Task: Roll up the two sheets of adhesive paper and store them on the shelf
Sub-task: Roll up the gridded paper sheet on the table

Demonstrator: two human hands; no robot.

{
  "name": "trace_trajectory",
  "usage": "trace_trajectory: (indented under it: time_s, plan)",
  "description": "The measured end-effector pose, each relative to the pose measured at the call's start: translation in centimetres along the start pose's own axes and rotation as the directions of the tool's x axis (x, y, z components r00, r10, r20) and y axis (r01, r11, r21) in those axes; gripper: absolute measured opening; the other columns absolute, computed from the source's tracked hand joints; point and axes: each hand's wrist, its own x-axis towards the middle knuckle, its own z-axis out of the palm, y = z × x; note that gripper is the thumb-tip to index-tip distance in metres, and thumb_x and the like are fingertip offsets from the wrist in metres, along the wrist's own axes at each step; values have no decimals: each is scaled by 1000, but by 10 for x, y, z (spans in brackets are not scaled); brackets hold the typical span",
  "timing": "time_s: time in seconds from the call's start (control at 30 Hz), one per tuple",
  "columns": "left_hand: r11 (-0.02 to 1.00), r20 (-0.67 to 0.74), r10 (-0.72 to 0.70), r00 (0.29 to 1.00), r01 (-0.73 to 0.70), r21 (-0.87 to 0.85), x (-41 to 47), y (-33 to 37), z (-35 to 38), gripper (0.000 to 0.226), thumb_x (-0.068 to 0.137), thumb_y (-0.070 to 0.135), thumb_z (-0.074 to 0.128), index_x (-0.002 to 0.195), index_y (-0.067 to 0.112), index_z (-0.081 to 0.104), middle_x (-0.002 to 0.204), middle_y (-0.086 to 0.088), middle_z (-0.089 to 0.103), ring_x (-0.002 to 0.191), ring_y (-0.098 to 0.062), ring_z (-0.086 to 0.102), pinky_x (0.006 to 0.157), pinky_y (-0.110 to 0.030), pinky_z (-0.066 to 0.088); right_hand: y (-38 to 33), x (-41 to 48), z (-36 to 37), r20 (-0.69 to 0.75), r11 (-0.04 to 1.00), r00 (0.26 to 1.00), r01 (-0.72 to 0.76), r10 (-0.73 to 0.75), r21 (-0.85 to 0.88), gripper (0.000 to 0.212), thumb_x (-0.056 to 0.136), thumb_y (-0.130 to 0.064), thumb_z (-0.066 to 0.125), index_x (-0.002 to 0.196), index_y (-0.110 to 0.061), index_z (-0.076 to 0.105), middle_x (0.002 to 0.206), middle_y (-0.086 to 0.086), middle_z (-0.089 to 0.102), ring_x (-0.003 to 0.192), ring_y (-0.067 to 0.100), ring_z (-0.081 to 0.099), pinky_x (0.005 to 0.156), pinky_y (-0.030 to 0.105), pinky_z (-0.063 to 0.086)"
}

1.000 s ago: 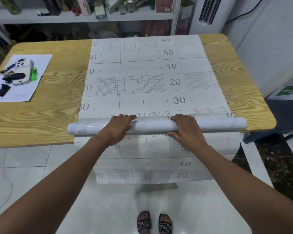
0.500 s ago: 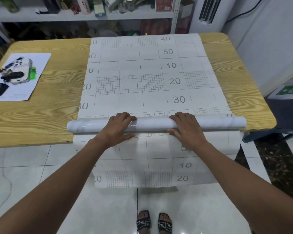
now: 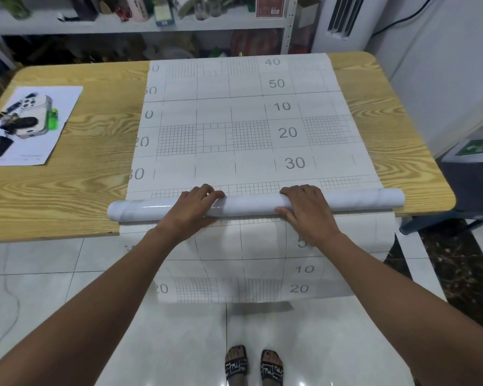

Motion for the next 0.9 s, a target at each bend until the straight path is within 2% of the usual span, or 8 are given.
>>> trace_trajectory:
  time_s: [0.33, 0.4, 0.53, 0.7, 0.9]
  plan:
    - [998, -11, 51, 999, -51, -20, 0, -4, 1, 50, 76, 17, 71, 122, 9, 53, 108, -10, 56, 90, -30, 55, 75, -38, 40, -1, -2, -2, -16, 1000, 1000, 10, -10, -2, 51, 89, -47, 34, 114, -10, 58, 108, 5, 60, 93, 26, 56, 90, 33, 31]
    - [998, -18, 54, 998, -54, -12, 0, -6, 2, 51, 76, 17, 72, 123, 9, 53, 108, -10, 58, 90, -31, 56, 76, -38, 40, 1, -2, 0, -13, 999, 999, 29, -29, -23, 53, 88, -50, 40, 118, -9, 56, 111, 6, 60, 95, 27, 56, 92, 34, 30]
    - [997, -27, 72, 997, -71, 10, 1, -7, 3, 52, 81, 19, 68, 128, 8, 49, 113, -10, 59, 96, -33, 55, 80, -40, 41, 4, -2, 5, -13, 999, 999, 39, -39, -38, 63, 80, -48, 65, 126, -8, 52, 114, 6, 60, 99, 26, 56, 97, 36, 30]
    - [999, -32, 43, 999, -44, -25, -1, -5, 3, 50, 87, 24, 57, 132, 10, 43, 124, -8, 54, 110, -30, 50, 92, -41, 35, 9, 0, 6, -95, 999, 995, 37, -40, -33, 62, 67, -39, 79, 115, -7, 57, 105, 6, 61, 91, 26, 59, 93, 34, 31]
    - [999, 20, 14, 1000, -15, 49, 5, -8, 2, 65, 77, 30, 71, 133, 14, 42, 123, -3, 54, 108, -27, 49, 92, -39, 33, 13, 2, 5, -79, 996, 996, 24, -31, -89, 55, 67, -44, 78, 108, -11, 60, 97, 3, 61, 84, 24, 58, 85, 37, 44]
